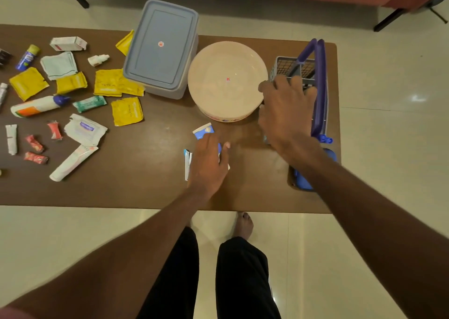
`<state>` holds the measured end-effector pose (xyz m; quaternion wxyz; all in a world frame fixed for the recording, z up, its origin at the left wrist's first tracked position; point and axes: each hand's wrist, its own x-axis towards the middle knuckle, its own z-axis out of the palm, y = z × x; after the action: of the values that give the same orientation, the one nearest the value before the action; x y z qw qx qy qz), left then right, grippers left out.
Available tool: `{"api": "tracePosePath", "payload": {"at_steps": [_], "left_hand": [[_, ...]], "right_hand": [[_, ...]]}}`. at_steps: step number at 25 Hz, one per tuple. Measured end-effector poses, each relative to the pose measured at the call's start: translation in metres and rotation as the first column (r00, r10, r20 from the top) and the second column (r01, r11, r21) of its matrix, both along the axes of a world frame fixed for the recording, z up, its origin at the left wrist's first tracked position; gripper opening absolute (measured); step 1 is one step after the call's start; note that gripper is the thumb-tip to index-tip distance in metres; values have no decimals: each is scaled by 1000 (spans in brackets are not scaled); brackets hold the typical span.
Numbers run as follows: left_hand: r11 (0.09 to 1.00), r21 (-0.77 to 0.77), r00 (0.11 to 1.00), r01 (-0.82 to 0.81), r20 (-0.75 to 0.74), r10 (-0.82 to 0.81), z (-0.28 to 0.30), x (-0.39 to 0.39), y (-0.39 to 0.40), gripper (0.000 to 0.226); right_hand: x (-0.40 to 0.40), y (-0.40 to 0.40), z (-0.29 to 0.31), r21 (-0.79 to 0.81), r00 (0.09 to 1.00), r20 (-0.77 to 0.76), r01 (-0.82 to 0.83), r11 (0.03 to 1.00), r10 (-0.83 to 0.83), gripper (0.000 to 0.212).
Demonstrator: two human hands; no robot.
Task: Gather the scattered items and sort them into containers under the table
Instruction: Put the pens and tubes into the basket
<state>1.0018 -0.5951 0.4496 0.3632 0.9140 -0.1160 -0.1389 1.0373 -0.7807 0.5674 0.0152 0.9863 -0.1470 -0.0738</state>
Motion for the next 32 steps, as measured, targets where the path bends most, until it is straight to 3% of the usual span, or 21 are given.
{"api": "tracePosePath", "payload": {"at_steps": [3,7,10,14,18,20,22,28,30,32], "left_hand": [[994,76,995,-74,68,69,-5,-4,52,21],[919,389,998,-57,18,55,-16,-3,117,46],[852,522,997,37,-76,4,-27,9,151,69],[780,595,979,192,-170,-110,-42,23,174,86],[698,670,967,253,-180,-179,-45,24,177,94],[686,683,968,253,-180,-177,-43,25,172,94],[690,673,964,265,-196,-179,-42,25,170,94],[718,641,958,272,-253,-137,-33,29,155,92],[777,601,980,188,-171,-105,-27,31,138,72],[839,530,992,123,-65,-105,-20,34,112,55]], "right_hand": [[-13,56,-7,243,985,150,40,969,-78,28],[-29,139,-44,599,989,-85,148,787,-121,19],[-30,183,-85,564,950,-296,258,784,-99,38],[-23,210,-124,434,909,-369,353,829,-194,73],[-17,210,-141,419,923,-321,341,842,-214,56],[-16,206,-144,536,913,-308,398,745,-266,40],[-17,199,-143,664,872,-313,484,570,-376,32],[-16,172,-119,877,764,-300,456,150,-570,47],[-16,154,-101,905,719,-247,410,109,-650,47],[-16,131,-76,931,692,-119,327,162,-712,48]]}}
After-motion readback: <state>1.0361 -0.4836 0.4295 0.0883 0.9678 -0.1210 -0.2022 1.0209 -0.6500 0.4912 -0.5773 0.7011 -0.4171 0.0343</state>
